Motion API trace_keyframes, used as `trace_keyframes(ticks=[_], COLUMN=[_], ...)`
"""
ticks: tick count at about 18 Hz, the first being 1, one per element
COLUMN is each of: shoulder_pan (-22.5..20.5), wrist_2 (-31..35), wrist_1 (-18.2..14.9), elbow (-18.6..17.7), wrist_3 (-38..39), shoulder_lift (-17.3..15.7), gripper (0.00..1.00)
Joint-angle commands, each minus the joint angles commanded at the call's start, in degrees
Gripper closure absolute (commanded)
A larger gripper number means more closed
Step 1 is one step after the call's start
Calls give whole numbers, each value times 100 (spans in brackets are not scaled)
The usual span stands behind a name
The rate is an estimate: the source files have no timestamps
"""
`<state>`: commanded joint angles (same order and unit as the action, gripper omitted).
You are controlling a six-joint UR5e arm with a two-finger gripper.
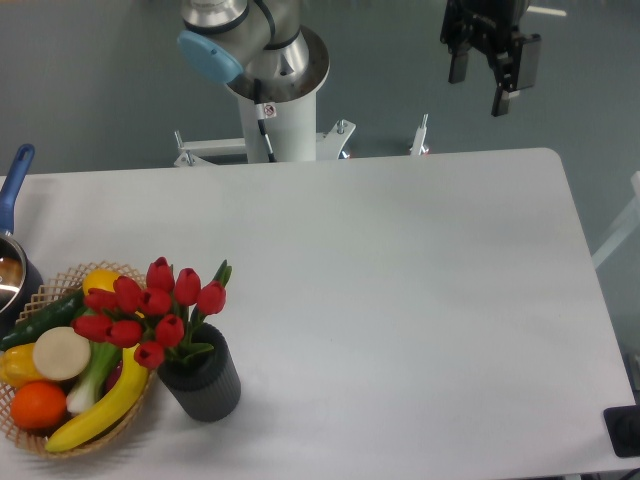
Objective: Pick up the flowers from the vase
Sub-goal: 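Move the open gripper down from above toward the red tulips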
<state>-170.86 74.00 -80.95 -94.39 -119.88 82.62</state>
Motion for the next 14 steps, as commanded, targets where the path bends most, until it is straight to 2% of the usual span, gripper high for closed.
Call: trace_keyframes(ticks=[3,6,8,11,14], shoulder_pan=[52,70,35,61,114], wrist_2=[-17,-499,-1130,-2001,-2337], wrist_1=[18,52,376,903,1142], elbow=[-44,-280,-605,-1193,-1476], wrist_3=[200,798,1237,2500,3145], shoulder_lift=[-35,-114,-193,-342,-378], gripper=[0,0,0,0,0])
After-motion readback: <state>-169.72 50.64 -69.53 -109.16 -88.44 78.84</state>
